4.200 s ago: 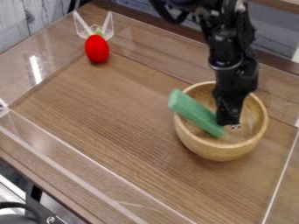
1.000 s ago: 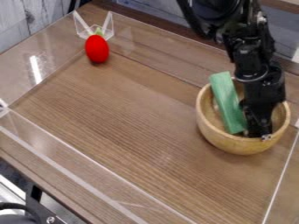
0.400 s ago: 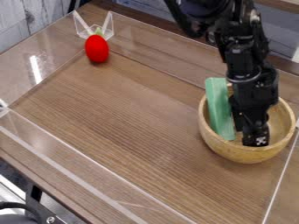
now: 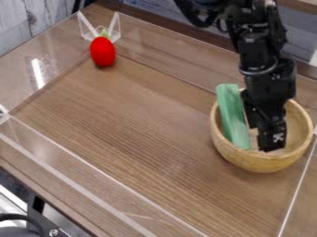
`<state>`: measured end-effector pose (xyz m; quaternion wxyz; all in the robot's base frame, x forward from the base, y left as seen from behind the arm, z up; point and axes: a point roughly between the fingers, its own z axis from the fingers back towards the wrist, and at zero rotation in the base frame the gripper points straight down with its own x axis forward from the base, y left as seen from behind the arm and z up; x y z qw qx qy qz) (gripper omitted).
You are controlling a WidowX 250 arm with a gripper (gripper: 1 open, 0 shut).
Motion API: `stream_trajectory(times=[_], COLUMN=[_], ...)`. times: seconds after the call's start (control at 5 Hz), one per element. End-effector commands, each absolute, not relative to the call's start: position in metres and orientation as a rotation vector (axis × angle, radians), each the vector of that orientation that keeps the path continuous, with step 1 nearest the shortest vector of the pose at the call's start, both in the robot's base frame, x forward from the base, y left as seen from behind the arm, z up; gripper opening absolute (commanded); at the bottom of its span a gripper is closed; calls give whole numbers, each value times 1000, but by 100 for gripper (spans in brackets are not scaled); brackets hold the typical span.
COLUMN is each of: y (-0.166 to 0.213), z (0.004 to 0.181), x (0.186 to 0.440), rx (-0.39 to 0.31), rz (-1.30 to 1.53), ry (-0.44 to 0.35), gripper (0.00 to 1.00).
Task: Put the green block in the brown bowl
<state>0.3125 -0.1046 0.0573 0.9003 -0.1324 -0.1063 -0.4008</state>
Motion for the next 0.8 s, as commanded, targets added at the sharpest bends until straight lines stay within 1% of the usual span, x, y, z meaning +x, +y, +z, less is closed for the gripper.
stream_trajectory(times=[0.0,0.4,0.6], y=[-98,-77,-59], z=[92,114,131], x=[326,333,339], rx=[-240,-203,-177], rz=[-804,-723,-654], ry=[-319,-348,-370], gripper=[100,100,100])
